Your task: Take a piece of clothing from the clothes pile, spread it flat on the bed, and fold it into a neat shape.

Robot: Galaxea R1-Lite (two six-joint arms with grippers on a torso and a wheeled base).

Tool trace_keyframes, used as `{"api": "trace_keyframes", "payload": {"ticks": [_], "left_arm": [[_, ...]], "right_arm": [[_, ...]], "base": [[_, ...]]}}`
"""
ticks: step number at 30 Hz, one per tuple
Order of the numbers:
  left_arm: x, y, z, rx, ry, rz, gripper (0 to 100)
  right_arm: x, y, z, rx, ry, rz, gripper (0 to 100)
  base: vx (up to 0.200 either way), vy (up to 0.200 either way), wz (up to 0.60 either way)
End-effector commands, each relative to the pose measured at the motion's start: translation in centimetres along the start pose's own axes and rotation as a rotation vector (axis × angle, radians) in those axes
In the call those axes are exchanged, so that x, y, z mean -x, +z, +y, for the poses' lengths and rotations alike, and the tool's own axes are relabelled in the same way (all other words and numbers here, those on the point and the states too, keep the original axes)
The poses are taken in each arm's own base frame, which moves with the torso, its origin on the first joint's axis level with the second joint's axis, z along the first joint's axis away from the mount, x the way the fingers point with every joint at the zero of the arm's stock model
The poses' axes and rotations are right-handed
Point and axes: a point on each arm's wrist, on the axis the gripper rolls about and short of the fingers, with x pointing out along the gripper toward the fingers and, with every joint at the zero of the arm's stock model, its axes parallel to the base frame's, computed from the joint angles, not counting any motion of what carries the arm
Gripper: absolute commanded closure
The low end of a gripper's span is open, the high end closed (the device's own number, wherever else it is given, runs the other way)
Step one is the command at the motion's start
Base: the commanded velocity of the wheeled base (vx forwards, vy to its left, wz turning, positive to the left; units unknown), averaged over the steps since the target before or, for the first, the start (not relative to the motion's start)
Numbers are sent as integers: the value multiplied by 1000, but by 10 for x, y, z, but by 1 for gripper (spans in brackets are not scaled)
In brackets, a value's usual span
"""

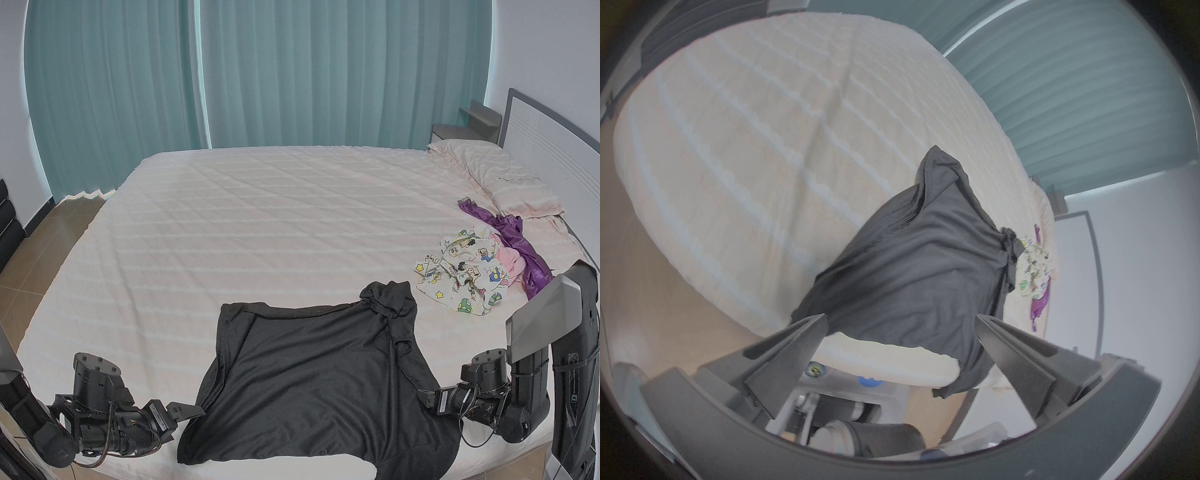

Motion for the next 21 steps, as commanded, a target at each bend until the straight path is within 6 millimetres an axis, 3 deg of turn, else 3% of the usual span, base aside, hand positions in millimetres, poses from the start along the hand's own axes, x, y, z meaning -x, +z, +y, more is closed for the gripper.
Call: {"api": "trace_keyframes", "payload": {"ticks": [1,6,21], "left_arm": [[7,-2,0,40,-36,9,0],[7,-4,-2,96,-85,95,0],[3,-6,-2,126,-70,119,0]], "right_arm": [[-11,-5,2,20,-7,11,0],[-12,-4,3,46,-13,11,0],[-13,-7,4,145,-94,2,0]], "base": [[0,0,0],[0,0,0],[0,0,0]]}}
